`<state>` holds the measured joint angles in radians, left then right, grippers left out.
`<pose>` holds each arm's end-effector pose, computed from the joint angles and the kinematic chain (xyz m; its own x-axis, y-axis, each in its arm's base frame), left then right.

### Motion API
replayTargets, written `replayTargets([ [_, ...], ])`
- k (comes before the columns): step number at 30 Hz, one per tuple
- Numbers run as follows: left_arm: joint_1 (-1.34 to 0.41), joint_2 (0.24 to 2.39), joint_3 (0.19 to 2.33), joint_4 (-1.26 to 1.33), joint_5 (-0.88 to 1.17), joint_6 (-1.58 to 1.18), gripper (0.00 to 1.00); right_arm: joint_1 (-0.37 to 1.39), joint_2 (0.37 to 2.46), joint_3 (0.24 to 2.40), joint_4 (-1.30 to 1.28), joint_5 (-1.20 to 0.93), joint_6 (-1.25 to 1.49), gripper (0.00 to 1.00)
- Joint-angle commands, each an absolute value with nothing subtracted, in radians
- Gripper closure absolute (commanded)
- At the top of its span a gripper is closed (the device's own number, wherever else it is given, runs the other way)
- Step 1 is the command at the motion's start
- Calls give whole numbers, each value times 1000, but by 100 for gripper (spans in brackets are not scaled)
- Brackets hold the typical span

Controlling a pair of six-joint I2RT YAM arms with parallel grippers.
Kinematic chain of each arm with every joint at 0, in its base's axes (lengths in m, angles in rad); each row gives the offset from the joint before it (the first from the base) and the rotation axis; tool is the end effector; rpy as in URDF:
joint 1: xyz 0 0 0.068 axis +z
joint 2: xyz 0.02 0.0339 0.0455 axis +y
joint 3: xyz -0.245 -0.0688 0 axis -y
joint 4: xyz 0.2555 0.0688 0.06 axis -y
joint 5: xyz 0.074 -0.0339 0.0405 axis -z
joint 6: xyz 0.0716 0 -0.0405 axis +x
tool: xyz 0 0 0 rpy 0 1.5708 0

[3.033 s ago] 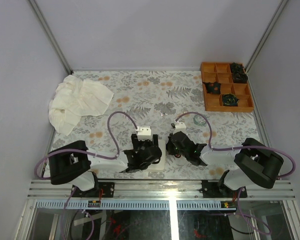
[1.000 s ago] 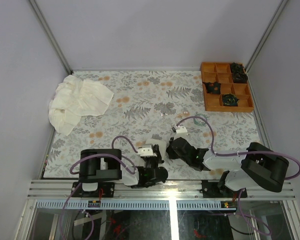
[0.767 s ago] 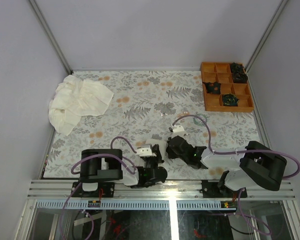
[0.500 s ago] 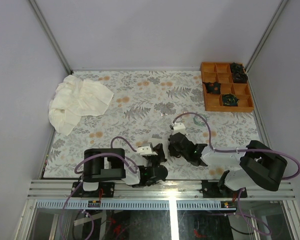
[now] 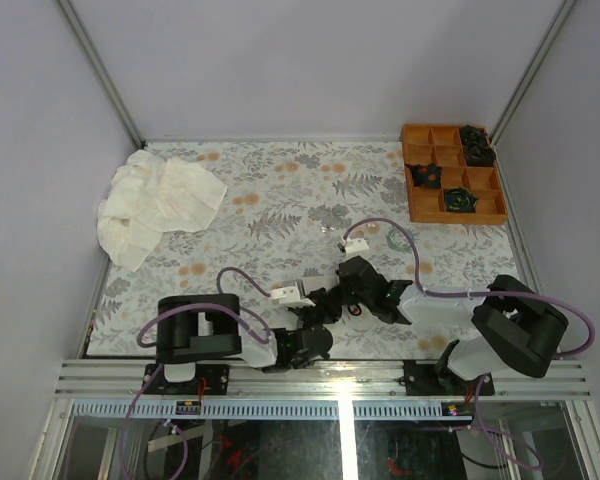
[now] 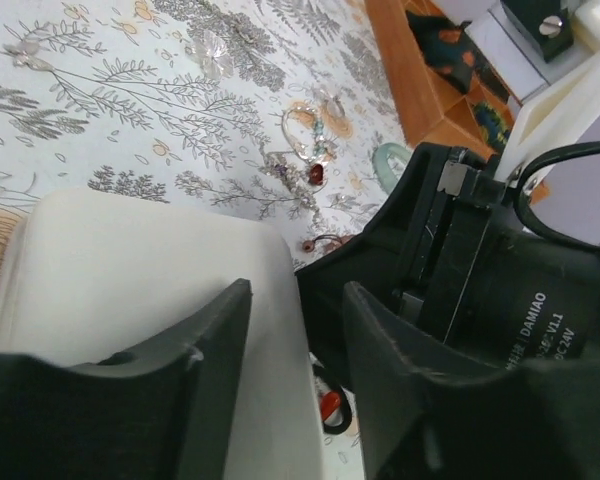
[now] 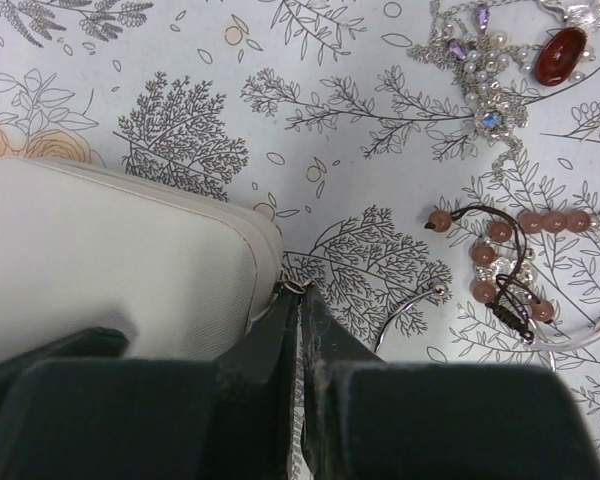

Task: Organize the mixed jewelry
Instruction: Close the jewelry box at the center of the board.

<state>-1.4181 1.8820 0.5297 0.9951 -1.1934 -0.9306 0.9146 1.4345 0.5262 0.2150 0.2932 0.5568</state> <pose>0.1119 -0.2894 0.0752 -0.2176 -0.5289 -0.8203 0.0958 0.8248 -0.5572 0.1999 0.2257 0.1006 -0.6602 -0.0281 -0.7506 -0.3227 0.9130 0.2497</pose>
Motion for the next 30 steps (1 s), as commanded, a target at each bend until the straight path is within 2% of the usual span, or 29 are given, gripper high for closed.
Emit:
replayTargets([
  [1, -1455, 1823, 467, 547, -1033, -913, 49, 921, 1434, 567, 301, 248, 567, 100],
  [5, -1497, 1645, 520, 285, -1073, -938, 46, 921, 1403, 580, 265, 236, 579, 100],
  [10, -1613, 1551, 579, -61, -1127, -1178, 40, 921, 1387, 586, 224, 247, 623, 100],
  [15, -1684, 1525, 634, -200, -1128, -1224, 39, 921, 1385, 586, 211, 241, 652, 100],
  [19, -1688, 1580, 737, -352, -1147, -1266, 34, 922, 1379, 581, 207, 236, 675, 100],
  [22, -1689, 1570, 778, -359, -1173, -1232, 32, 921, 1386, 580, 204, 231, 693, 100],
  [30, -1690, 1406, 734, -4, -1088, -915, 34, 920, 1391, 585, 207, 214, 705, 100],
])
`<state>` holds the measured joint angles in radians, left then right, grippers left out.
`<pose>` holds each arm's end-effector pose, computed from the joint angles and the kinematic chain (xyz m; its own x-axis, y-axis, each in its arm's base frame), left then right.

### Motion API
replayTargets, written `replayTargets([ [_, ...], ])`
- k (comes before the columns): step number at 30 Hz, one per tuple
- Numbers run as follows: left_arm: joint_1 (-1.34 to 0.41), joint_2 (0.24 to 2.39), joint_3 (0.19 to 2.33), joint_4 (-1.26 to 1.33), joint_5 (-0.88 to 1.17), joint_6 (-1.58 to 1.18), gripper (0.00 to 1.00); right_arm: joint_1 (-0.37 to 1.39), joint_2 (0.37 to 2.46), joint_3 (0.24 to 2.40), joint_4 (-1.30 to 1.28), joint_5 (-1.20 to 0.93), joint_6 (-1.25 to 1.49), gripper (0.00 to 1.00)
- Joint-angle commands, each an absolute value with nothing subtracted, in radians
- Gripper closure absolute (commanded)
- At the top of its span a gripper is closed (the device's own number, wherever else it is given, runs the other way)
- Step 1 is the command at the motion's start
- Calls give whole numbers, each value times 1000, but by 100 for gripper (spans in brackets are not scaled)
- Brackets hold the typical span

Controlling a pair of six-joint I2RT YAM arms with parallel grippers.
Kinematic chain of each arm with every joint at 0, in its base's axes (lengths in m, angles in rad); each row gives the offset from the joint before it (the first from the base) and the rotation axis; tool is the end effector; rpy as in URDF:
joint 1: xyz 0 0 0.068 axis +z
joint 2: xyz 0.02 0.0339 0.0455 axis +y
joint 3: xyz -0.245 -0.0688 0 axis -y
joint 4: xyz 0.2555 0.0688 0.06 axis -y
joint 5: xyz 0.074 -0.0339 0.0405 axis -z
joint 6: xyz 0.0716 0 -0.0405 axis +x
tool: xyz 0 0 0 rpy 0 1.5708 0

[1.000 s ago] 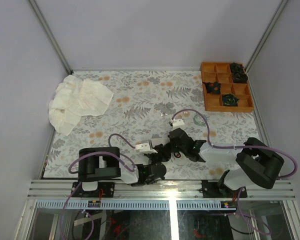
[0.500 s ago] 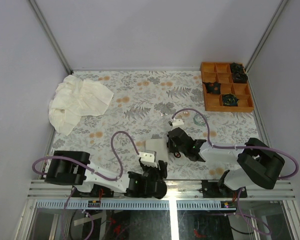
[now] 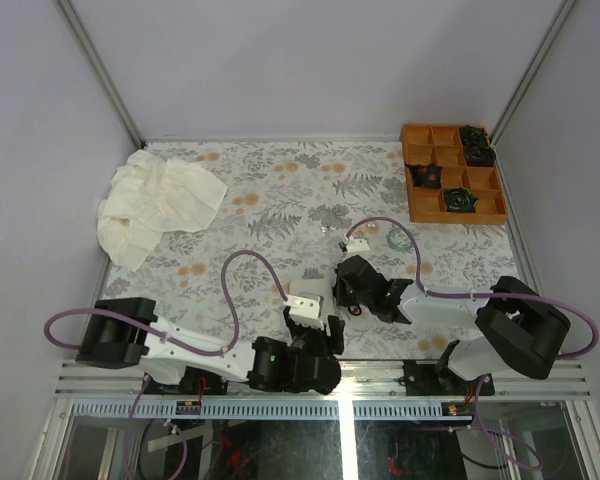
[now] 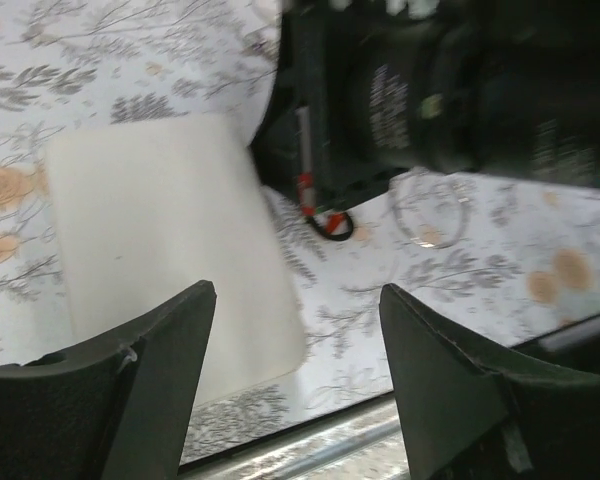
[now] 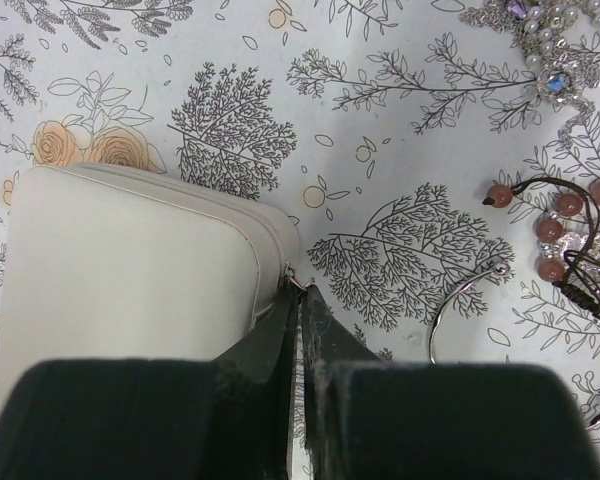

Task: Organize the mixed jewelry
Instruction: Close the jewelry box at the center of the board.

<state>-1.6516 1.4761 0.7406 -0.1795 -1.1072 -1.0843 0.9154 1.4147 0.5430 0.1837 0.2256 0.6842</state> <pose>0.0403 -0.2954 0.1464 -0.4030 -0.0793 -0.9118 0.2855 0.9356 -0.2076 0.1976 0.2307 0.1073 -0.7217 0.0719 -0.6884 -0.2726 0.8847 0.3782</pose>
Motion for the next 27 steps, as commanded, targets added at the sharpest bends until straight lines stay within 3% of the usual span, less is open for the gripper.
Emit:
replayTargets([
  [1, -1692, 1404, 737, 17, -1074, -894, 33, 922, 1390, 584, 206, 213, 705, 100],
  [7, -1691, 1479, 810, -52, -1045, -890, 35, 921, 1384, 578, 209, 208, 707, 100],
  [10, -1690, 1483, 772, 100, -986, -785, 34, 921, 1385, 578, 214, 201, 707, 100],
  [14, -1669, 1464, 808, -57, -1000, -844, 19, 921, 1386, 580, 209, 194, 703, 100],
  [16, -1660, 1423, 825, -195, -1005, -919, 1, 921, 1382, 582, 203, 192, 700, 100],
  [21, -1605, 1330, 877, -543, -936, -1139, 0, 921, 1371, 583, 198, 192, 698, 100],
  [27, -1469, 1362, 886, -580, -746, -1140, 0, 921, 1374, 590, 190, 180, 710, 100],
])
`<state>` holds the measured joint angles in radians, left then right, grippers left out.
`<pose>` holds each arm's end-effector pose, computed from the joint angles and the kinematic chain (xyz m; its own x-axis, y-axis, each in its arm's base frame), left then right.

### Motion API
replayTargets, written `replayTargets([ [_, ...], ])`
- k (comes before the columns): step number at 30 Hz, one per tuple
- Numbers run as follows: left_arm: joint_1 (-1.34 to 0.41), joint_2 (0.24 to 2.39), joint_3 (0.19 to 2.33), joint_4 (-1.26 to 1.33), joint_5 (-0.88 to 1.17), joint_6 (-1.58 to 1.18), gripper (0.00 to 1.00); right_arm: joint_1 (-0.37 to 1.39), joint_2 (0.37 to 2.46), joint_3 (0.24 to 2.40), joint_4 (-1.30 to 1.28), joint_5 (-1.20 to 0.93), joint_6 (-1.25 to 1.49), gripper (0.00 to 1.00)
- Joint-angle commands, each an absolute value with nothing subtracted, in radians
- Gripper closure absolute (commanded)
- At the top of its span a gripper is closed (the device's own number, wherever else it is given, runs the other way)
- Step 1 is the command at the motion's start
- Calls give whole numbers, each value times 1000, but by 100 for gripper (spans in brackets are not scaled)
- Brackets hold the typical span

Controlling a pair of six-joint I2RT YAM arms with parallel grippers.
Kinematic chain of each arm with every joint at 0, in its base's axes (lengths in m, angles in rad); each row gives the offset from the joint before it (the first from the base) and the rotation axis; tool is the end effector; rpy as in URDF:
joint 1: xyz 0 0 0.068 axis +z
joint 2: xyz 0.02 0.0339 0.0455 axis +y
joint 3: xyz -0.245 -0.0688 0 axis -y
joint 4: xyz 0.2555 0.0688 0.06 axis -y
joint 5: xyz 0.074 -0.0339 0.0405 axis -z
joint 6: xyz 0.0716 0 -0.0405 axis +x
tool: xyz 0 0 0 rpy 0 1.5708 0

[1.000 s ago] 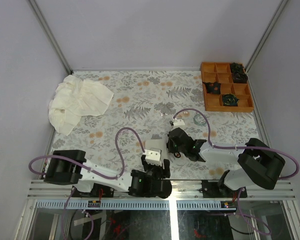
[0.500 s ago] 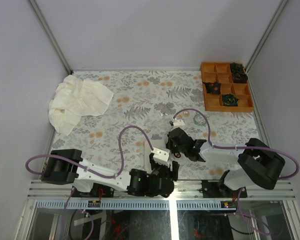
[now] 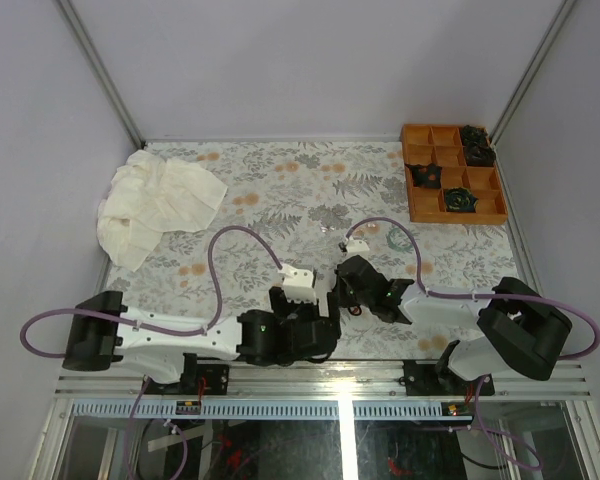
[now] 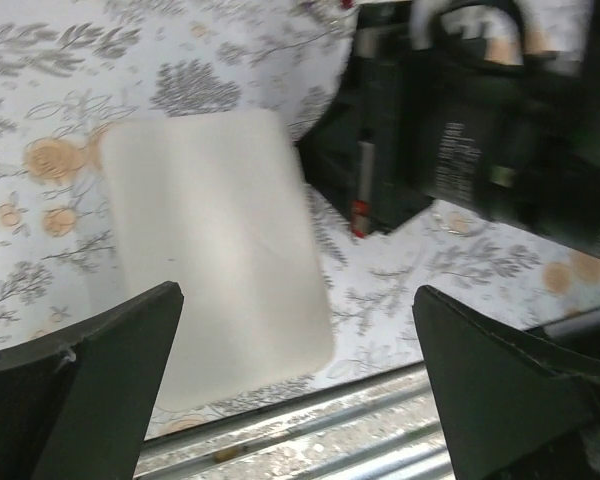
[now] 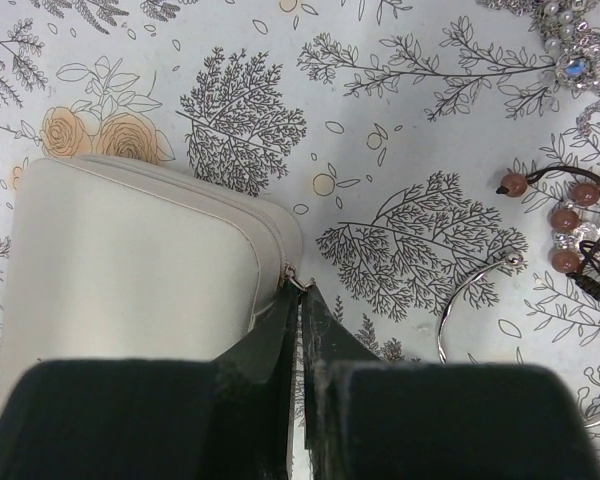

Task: Organize the mixed jewelry
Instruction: Close the jewelry box at the center of the board.

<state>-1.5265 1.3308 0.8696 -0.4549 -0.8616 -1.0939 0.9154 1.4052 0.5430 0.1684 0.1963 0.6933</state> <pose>0.0672 -0.2880 0.1958 -0.5759 -0.0720 -0.8143 0.2580 0.9292 -0.2647 0.1953 0.2312 0.1080 -0.7383 0.0681 -0.6710 -0.2787 0.8752 0.3954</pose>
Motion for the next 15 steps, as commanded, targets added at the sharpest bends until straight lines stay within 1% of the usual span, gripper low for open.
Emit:
replayTargets([
  [1, -1461, 1373, 894, -579, -731, -1130, 0, 921, 1374, 591, 189, 179, 711, 100],
  [5, -1428, 1422, 923, -614, -693, -1132, 0, 921, 1377, 598, 178, 176, 715, 100],
  [11, -1413, 1434, 919, -679, -664, -1149, 0, 921, 1382, 606, 179, 181, 718, 100],
  [15, -1408, 1504, 925, -677, -652, -1153, 0, 922, 1392, 609, 191, 183, 727, 100],
])
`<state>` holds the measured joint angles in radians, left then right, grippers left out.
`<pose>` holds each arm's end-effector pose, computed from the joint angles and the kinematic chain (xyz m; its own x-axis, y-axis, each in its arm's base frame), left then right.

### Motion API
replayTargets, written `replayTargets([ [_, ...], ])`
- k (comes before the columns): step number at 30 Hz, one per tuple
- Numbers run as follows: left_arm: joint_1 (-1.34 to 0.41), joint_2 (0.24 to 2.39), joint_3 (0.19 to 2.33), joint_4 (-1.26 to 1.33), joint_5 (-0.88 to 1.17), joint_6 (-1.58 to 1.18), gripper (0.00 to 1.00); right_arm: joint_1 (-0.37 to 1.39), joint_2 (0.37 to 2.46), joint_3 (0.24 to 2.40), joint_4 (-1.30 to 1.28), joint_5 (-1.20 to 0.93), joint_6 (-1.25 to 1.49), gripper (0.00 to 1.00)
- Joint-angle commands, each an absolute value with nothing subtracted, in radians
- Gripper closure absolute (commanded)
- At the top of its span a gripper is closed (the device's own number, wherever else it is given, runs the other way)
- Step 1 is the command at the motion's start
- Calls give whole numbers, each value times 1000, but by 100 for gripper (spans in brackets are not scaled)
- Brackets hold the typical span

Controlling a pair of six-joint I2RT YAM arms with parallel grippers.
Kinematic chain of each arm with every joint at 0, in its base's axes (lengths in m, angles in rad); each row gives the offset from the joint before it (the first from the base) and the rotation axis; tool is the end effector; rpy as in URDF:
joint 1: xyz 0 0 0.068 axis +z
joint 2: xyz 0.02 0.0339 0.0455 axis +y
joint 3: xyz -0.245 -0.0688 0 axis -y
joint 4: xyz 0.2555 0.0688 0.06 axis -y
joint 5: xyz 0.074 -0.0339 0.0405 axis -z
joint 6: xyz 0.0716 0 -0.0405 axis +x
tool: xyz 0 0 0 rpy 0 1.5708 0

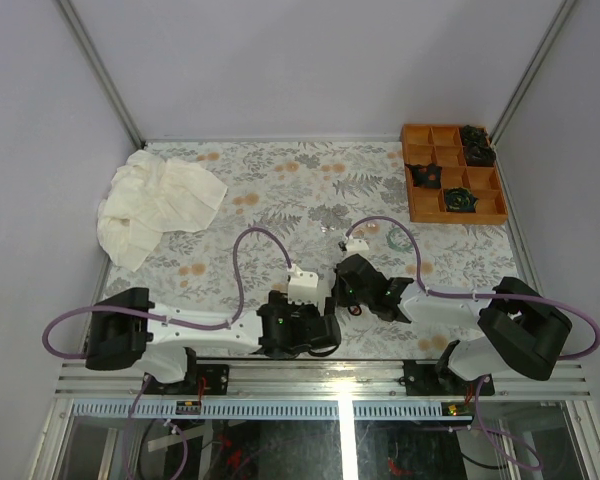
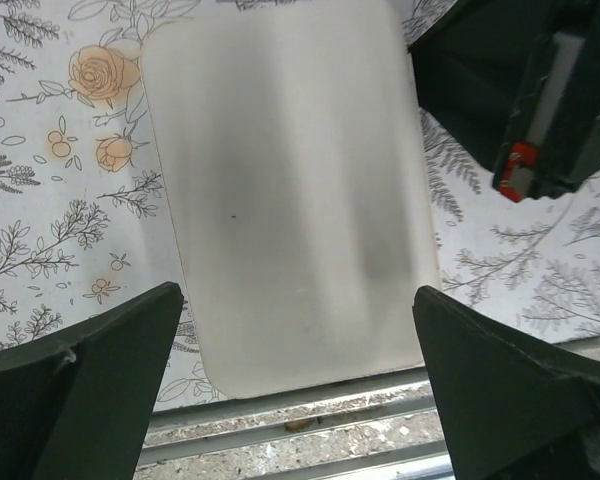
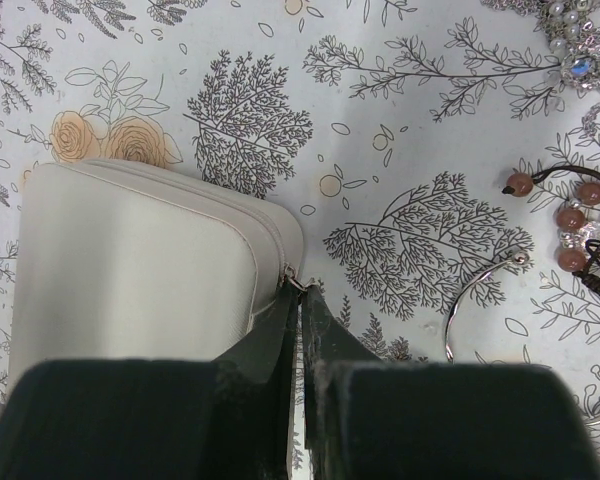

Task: Organize the mixed jewelry
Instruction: Close the jewelry box at the center of the board.

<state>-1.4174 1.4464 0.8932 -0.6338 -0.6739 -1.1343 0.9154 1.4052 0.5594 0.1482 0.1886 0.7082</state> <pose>0.0880 -0.2770 0.1529 -0.7274 0.0699 -0.6827 0.1830 0.9785 -0.0947 0.1963 0.2333 0.1110 -0.7470 0.0767 -0.6604 -0.2703 0.8725 0.4070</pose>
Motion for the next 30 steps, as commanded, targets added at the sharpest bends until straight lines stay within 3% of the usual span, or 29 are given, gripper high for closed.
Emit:
replayTargets([
  [1, -1408, 1512, 924, -668, -657, -1152, 0, 921, 1394, 610, 193, 180, 726, 100],
  [10, -1351, 1557, 855, -572, -620, -1126, 0, 921, 1394, 600, 202, 171, 736, 100],
  [30, -1241, 1467, 572, -450, -531, -1147, 12, 919, 1369, 559, 193, 193, 724, 100],
])
